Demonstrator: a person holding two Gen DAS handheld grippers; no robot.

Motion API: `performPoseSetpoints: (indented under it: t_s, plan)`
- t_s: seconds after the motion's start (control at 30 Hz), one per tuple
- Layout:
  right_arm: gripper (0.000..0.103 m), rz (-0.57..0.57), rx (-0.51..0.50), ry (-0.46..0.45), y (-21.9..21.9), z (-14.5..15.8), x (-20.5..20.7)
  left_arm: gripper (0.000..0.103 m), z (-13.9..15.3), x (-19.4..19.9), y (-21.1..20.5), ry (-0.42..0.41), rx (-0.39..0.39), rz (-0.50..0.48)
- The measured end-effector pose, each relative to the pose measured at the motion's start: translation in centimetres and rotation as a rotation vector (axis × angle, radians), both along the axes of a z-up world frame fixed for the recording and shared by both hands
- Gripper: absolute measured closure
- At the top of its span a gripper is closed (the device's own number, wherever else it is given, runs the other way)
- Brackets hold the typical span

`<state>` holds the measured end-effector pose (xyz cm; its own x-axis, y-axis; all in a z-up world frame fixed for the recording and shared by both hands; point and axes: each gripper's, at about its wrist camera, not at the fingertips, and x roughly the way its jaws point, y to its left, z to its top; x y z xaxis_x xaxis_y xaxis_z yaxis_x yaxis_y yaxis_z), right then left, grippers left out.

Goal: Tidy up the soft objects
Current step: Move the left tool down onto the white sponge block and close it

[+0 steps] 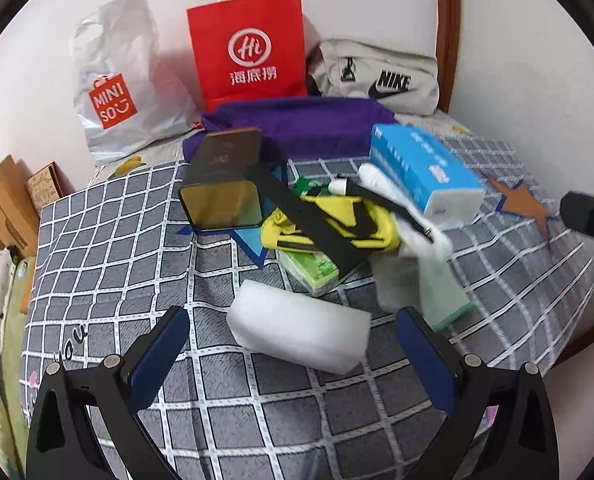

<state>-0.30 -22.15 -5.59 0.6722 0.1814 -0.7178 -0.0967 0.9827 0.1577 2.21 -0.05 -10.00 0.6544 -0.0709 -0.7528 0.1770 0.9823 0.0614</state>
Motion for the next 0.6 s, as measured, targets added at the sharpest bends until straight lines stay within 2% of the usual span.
performPoseSetpoints:
  t_s: [0.13,0.27,0.37,0.4,0.6]
  plan:
    - [0.001,-0.002,-0.006,0.025,0.2,-0.9,0.9,0.000,-1.5,1.0,0.3,0.028,0.009,-0.004]
    - [0.001,0.002,-0.017,0.046,0.6,-1.8,1.8,0.001,-2.6,1.8,0.7,0.051,-0.037,-0.029]
    - [0.001,0.005,-0.024,0.067,0.9,-2.5,2.4,0.013,-2.7,2.0,0.7,0.051,-0.060,-0.046]
    - [0.001,0.007,-0.026,0.072,0.9,-2.7,2.6,0.021,-2.7,2.1,0.7,0.052,-0.079,-0.062]
    - [0.001,0.030,-0.029,0.111,1.6,-4.5,4.0,0.023,-1.8,2.3,0.7,0.022,-0.046,-0.060]
